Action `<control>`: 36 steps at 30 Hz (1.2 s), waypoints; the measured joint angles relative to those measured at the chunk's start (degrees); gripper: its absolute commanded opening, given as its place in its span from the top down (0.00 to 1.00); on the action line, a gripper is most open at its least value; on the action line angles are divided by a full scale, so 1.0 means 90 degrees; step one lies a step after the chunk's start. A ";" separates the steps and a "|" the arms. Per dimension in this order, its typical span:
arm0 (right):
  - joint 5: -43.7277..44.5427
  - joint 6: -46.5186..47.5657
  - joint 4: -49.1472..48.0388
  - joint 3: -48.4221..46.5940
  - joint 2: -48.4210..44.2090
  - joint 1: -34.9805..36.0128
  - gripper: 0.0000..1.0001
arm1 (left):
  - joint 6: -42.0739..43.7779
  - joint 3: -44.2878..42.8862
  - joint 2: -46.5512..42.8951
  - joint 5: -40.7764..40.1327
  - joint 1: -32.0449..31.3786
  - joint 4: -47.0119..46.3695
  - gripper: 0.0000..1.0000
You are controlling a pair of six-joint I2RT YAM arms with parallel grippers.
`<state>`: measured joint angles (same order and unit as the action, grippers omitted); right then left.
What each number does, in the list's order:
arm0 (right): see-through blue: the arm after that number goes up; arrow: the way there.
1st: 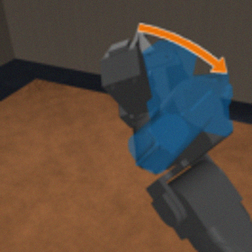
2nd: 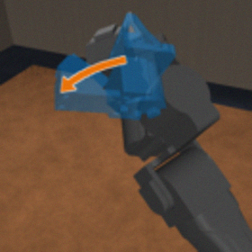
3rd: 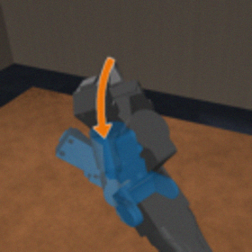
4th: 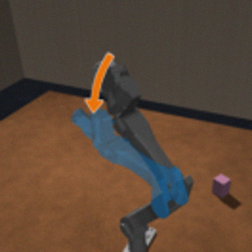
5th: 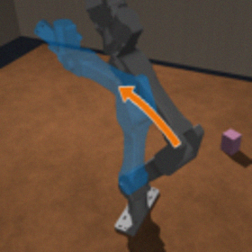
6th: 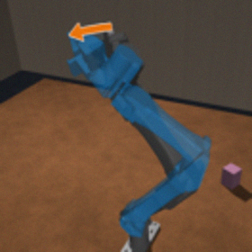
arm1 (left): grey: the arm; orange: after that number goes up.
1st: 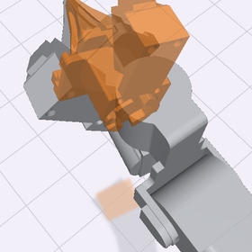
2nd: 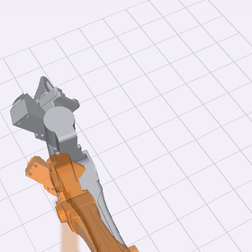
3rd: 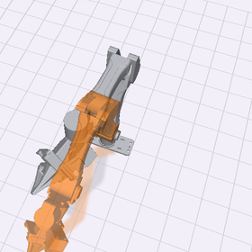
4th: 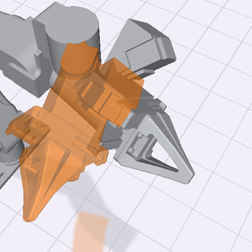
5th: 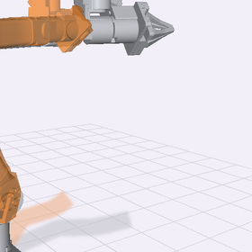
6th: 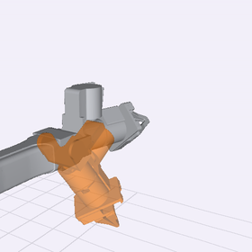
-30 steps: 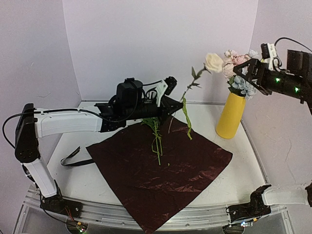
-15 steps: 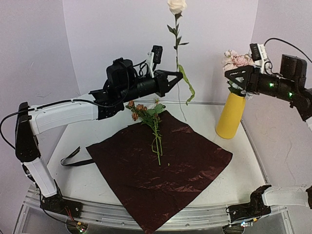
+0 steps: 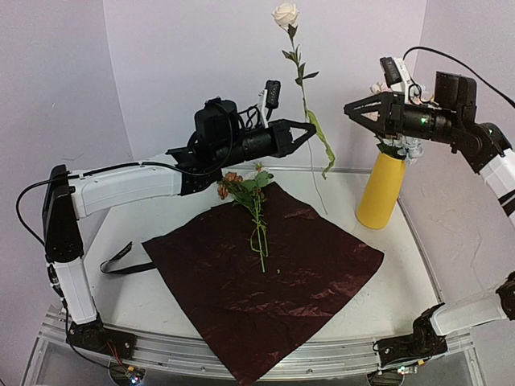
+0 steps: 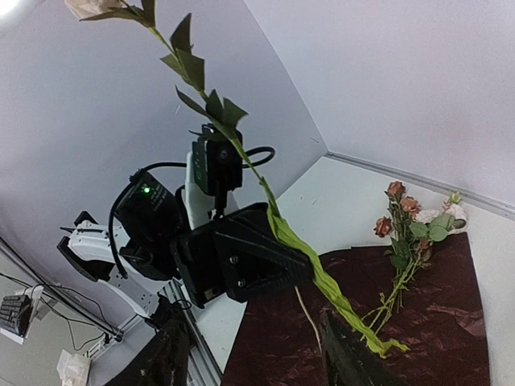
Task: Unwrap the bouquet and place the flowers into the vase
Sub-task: Adjust the fake flower.
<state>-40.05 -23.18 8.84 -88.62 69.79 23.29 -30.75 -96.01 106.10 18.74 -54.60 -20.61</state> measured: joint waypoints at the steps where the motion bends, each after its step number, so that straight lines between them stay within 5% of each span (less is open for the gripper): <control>1: -0.0019 -0.0002 -0.0017 -0.0086 0.0088 0.0046 0.45 | -0.0025 -0.0002 0.0019 0.0019 -0.0010 0.0015 1.00; 33: 0.0020 0.0685 0.0373 -0.1246 0.1409 0.0677 0.73 | 0.0103 -0.0165 0.0124 0.0472 -0.0234 0.0017 1.00; 36: 0.0029 0.0725 0.0400 -0.1288 0.1450 0.0698 0.83 | 0.0103 -0.0165 0.0124 0.0515 -0.0234 0.0016 1.00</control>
<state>-39.79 -16.66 12.45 -100.22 82.84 29.58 -29.82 -97.49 107.22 23.38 -56.71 -20.47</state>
